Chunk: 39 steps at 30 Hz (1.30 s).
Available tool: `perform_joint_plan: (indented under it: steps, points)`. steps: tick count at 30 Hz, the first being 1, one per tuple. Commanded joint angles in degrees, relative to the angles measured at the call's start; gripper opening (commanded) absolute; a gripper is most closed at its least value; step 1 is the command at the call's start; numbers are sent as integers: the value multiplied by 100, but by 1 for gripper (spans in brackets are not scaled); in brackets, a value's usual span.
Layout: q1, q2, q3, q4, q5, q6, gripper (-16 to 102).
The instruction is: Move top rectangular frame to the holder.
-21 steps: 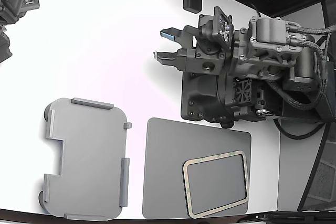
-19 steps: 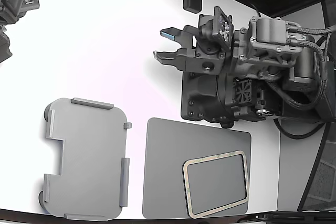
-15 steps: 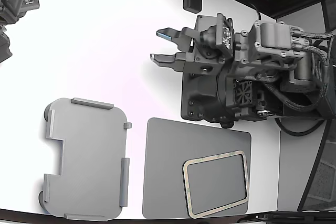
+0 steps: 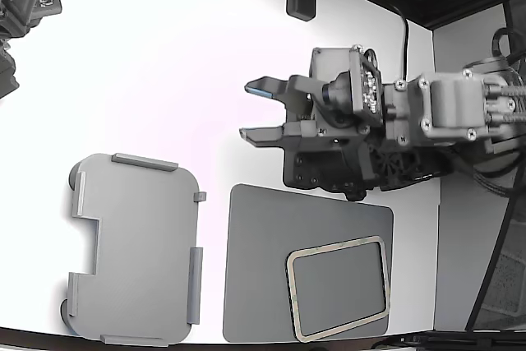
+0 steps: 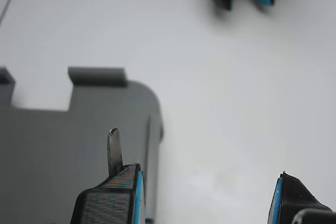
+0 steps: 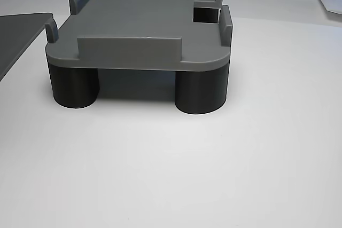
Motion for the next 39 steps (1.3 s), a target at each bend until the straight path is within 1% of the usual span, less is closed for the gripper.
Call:
perform_joint_plan:
  steps: [1,3,6,8,11,15,19,22,25,30,32,34,39]
  points:
    - [1187,-492,-659,501,510,800,100]
    - [1600,-756,-800,694,492,1230,100]
    - [2391,-1090,-914,888,993,1916,100]
    - [2733,-1266,-1011,1107,1063,2259,100]
    - [3217,-1617,-1371,1679,967,2804,100]
    - [3797,-2021,-1679,2338,615,3480,100]
    - [4526,-2373,-1784,2777,580,4395,100]
    - [4799,-2619,-1898,2962,229,4746,100]
    - [5027,-2742,-1881,3023,-167,4957,100]
    - [5607,-2663,-1459,2839,-299,5423,100]
    - [5766,-2681,-1310,2769,-475,5449,100]
    - [5968,-2681,-1099,2610,-483,5590,100]
    - [6056,-2839,-756,2312,-712,5537,100]
